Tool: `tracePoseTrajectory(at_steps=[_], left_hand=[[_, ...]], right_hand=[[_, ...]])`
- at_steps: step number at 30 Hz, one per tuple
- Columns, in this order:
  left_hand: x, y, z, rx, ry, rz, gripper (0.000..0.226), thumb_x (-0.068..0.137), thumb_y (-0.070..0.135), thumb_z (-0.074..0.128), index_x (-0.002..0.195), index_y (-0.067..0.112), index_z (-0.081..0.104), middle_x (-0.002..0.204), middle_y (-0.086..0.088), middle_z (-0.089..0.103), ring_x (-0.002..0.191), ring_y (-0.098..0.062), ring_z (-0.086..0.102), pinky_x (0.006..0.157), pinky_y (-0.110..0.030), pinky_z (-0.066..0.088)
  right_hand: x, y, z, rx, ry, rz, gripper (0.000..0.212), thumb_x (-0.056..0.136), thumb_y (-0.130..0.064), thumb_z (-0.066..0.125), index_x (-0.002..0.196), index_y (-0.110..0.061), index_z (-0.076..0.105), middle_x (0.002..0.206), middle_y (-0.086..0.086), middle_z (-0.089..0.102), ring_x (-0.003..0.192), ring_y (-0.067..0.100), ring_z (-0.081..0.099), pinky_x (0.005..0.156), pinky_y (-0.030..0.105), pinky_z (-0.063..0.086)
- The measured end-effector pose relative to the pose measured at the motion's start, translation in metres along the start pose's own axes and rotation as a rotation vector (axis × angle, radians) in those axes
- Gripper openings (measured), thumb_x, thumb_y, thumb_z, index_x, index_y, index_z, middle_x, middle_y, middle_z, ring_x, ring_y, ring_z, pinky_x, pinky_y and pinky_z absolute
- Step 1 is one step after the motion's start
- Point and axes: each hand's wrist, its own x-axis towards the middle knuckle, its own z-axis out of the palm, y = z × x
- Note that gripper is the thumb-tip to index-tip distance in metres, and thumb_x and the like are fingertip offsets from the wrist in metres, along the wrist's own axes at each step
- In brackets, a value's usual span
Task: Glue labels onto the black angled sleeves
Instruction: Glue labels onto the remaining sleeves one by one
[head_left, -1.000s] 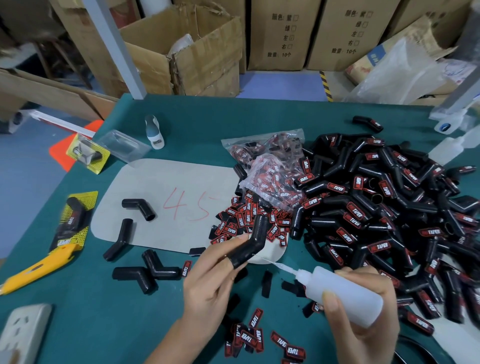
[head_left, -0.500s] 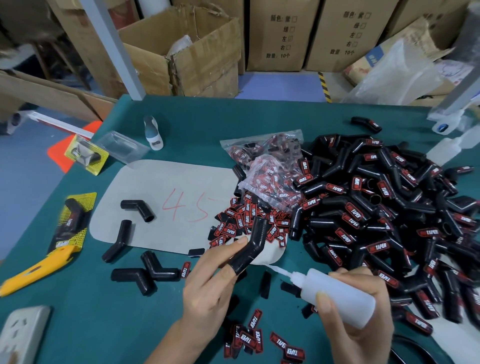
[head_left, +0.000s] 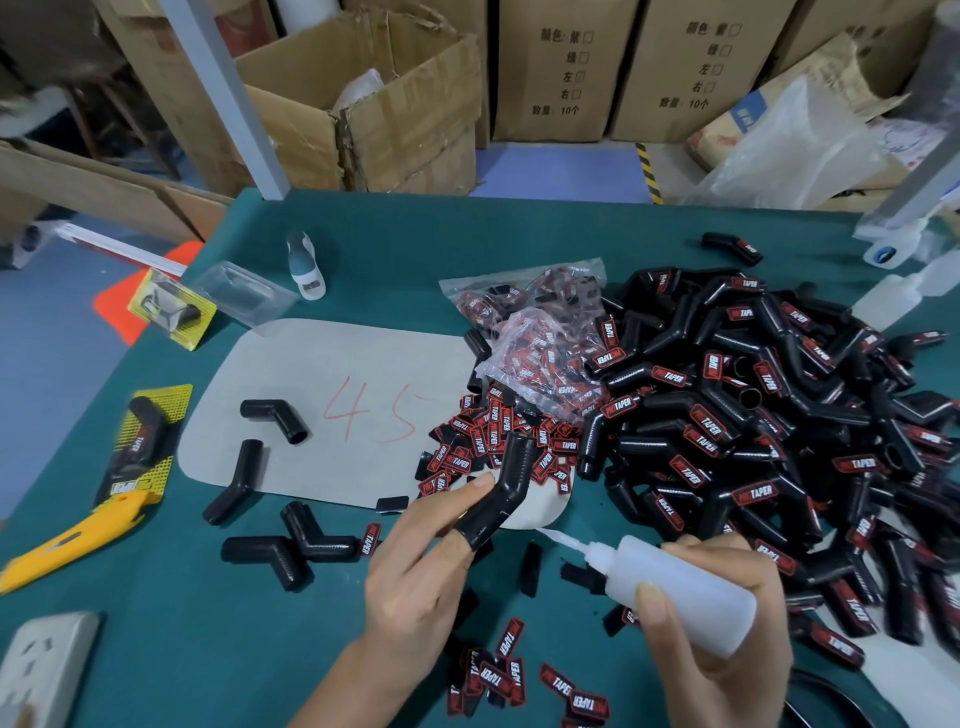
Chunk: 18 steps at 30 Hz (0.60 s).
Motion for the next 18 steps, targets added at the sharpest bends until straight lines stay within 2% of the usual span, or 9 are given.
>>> tracePoseTrajectory(at_steps=[2,7,11,12,15,18], left_hand=[[0.0003,0.0006,0.0002,0.0,-0.003,-0.001,0.019,0.1,-0.007,0.058,0.101,-0.014,0.076,0.134,-0.01,0.066,0.113,-0.027,0.07,0.089,-0.033,0.055],[-0.0019,-0.0019,0.0016,0.016,0.001,-0.011,0.016,0.095,-0.012,0.061,0.099,-0.015,0.076,0.129,-0.015,0.068,0.109,-0.029,0.071,0.086,-0.035,0.056],[-0.0033,-0.0021,0.001,0.032,-0.013,-0.017,0.017,0.093,-0.013,0.06,0.097,-0.015,0.076,0.126,-0.019,0.07,0.109,-0.028,0.071,0.087,-0.033,0.055],[-0.0031,-0.0015,0.0007,0.032,-0.014,-0.017,0.017,0.094,-0.013,0.06,0.098,-0.015,0.076,0.126,-0.018,0.07,0.109,-0.027,0.071,0.088,-0.032,0.055],[-0.0017,-0.0008,0.0006,0.02,-0.01,-0.007,0.016,0.094,-0.012,0.06,0.097,-0.014,0.076,0.129,-0.014,0.068,0.11,-0.026,0.07,0.09,-0.031,0.054],[-0.0009,0.0003,0.0006,0.019,-0.006,-0.008,0.016,0.096,-0.009,0.061,0.098,-0.014,0.076,0.13,-0.012,0.068,0.111,-0.024,0.07,0.091,-0.029,0.054]], right_hand=[[-0.0014,0.0011,-0.0002,-0.003,-0.002,-0.007,0.033,0.076,-0.028,0.071,0.106,-0.041,0.065,0.091,-0.007,0.062,0.085,0.019,0.063,0.071,0.023,0.053],[0.0005,-0.0012,-0.002,0.003,0.007,0.005,0.033,0.077,-0.028,0.072,0.107,-0.041,0.065,0.091,-0.007,0.061,0.084,0.015,0.063,0.07,0.018,0.053],[-0.0003,-0.0039,0.0002,0.004,0.001,0.022,0.027,0.086,-0.053,0.077,0.108,-0.041,0.065,0.092,-0.01,0.061,0.085,0.019,0.063,0.069,0.024,0.054],[0.0005,-0.0045,-0.0003,0.003,0.006,0.022,0.027,0.087,-0.053,0.076,0.108,-0.041,0.064,0.093,-0.01,0.061,0.087,0.018,0.063,0.069,0.024,0.054],[0.0006,-0.0028,-0.0018,-0.005,0.015,-0.002,0.032,0.08,-0.032,0.073,0.108,-0.042,0.064,0.094,-0.011,0.062,0.089,0.014,0.064,0.072,0.02,0.054],[-0.0033,0.0002,-0.002,-0.006,0.001,-0.008,0.033,0.078,-0.028,0.071,0.107,-0.041,0.065,0.093,-0.009,0.062,0.088,0.019,0.063,0.072,0.025,0.055]])
